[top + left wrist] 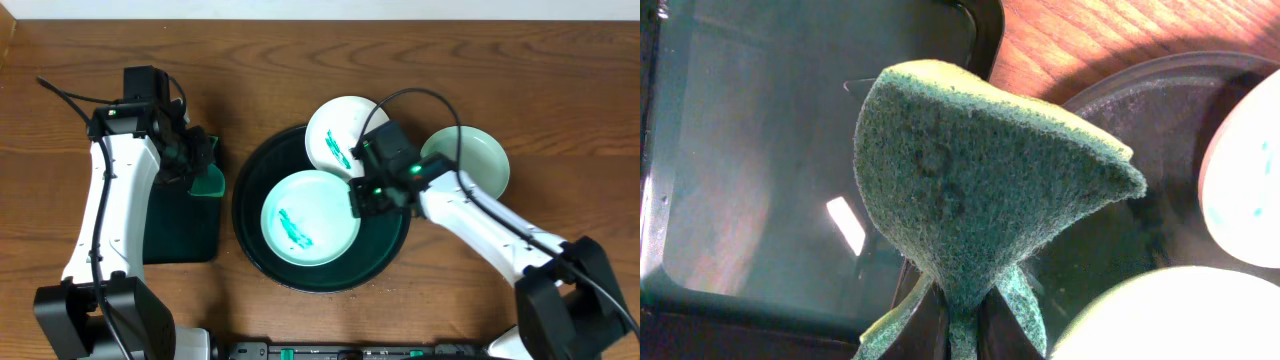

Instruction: Clean dirty plates on tray and stack at the side

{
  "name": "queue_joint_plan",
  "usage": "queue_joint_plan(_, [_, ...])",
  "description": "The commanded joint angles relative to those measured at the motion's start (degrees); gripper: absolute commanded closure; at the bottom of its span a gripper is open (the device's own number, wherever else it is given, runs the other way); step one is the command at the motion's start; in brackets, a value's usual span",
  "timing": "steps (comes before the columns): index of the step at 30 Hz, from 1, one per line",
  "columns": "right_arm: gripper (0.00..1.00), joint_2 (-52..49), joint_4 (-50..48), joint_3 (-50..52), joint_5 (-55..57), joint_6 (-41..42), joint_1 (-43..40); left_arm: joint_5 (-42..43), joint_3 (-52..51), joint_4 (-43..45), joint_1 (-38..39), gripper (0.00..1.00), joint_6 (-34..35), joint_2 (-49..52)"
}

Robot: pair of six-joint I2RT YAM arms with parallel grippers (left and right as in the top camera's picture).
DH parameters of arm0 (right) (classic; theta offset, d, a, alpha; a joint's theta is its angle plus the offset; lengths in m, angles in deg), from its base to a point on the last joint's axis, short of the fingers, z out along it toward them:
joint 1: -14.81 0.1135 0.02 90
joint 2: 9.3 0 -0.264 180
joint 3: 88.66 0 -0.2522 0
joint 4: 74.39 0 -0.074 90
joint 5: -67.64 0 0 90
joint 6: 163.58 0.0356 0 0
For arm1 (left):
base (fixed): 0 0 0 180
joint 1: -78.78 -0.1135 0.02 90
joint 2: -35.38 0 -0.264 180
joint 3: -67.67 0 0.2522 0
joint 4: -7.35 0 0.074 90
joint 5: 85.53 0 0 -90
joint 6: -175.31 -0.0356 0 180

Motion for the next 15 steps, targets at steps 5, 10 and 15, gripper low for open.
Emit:
queue_joint_plan(5, [0.99, -6.75, -0.22, -1.68, 4.15, 10.36, 3.63, 0.48, 1.31, 0.74, -0.07, 0.93, -1.4, -0.7])
queue_joint_plan(10, [0.99, -8.74, 1.66, -4.48, 5.6, 10.27, 3.8, 0.11, 1.05, 0.87, -0.07, 0.93, -1.31, -0.7])
queue_joint_plan(15, [0.73, -9.68, 1.86, -4.83, 4.79, 9.51, 3.67, 0.11, 0.46, 1.2, -0.07, 0.93, 0.81, -0.7])
